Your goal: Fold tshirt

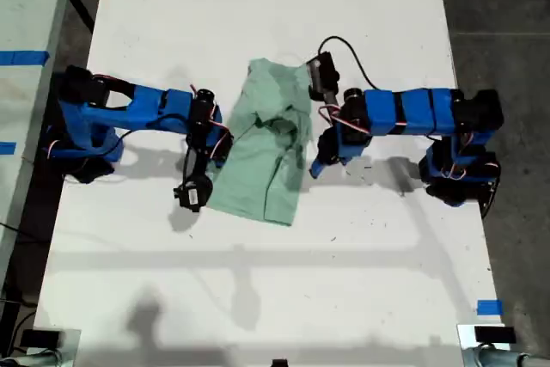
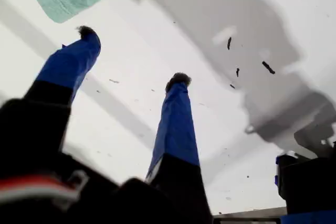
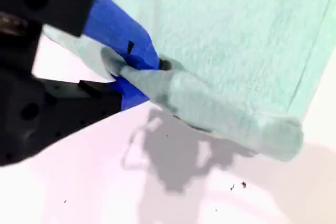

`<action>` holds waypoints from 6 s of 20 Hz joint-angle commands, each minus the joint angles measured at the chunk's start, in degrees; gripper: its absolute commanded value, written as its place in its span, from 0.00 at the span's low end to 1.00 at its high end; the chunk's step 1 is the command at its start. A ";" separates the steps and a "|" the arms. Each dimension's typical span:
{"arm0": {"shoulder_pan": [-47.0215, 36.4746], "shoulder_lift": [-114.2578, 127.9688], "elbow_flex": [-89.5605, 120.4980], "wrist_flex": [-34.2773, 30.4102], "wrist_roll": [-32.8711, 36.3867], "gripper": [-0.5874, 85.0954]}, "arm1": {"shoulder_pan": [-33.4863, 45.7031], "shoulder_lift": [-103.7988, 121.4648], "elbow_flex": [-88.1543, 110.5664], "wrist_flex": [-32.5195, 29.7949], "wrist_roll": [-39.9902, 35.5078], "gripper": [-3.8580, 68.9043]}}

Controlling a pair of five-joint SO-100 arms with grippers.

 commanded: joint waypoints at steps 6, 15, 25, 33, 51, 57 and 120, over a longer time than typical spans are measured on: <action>-2.20 -21.53 -29.62 1.49 4.83 0.23 | -1.32 5.27 -0.35 -1.32 1.49 0.45; -5.71 0.97 -14.94 8.96 9.23 0.27 | -0.44 8.70 -0.35 -0.26 1.32 0.43; 5.01 25.84 11.07 6.68 -4.13 0.38 | -8.26 2.20 -8.35 -6.33 12.30 0.50; 15.64 10.02 16.70 -15.12 -15.38 0.37 | -12.92 -20.21 -20.30 -16.08 18.98 0.50; 15.12 1.32 23.55 -24.08 -10.81 0.31 | -13.89 -36.74 -24.35 -26.81 18.02 0.27; 15.64 2.64 18.37 -21.62 -8.79 0.01 | -16.00 -34.28 -24.43 -27.77 17.14 0.03; -8.61 135.26 102.48 -27.25 -10.02 0.04 | 8.61 109.60 97.73 -21.36 19.34 0.04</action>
